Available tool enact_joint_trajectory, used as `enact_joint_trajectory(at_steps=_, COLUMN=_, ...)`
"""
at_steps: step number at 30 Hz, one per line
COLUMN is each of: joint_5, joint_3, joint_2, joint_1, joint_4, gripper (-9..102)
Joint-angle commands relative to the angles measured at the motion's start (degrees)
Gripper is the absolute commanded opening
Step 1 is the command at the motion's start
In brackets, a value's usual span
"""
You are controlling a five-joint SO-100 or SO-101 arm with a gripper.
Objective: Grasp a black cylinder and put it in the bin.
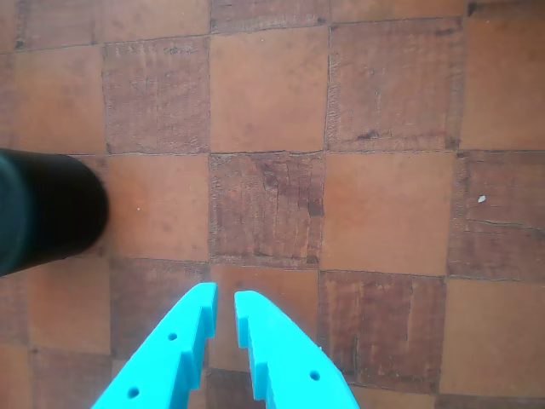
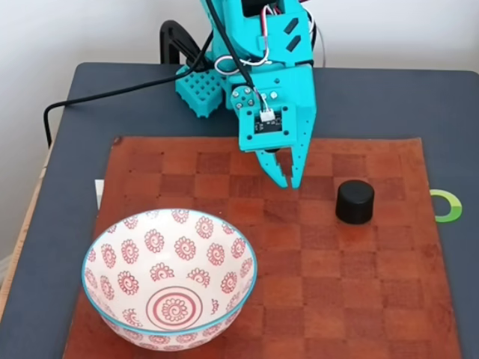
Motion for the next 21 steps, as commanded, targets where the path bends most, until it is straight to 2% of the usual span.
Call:
enact_joint_trajectory(at_steps=1, joint_5=-0.35, joint_3=-0.18, joint_2=0.53, joint_1=0.26, joint_4=0.18, gripper=0)
enact_joint_trajectory(at_steps=21, joint_5=-0.35, joint_3=-6.15, joint_2=0.7, joint_1=-0.44, joint_4=-0.7, gripper=0)
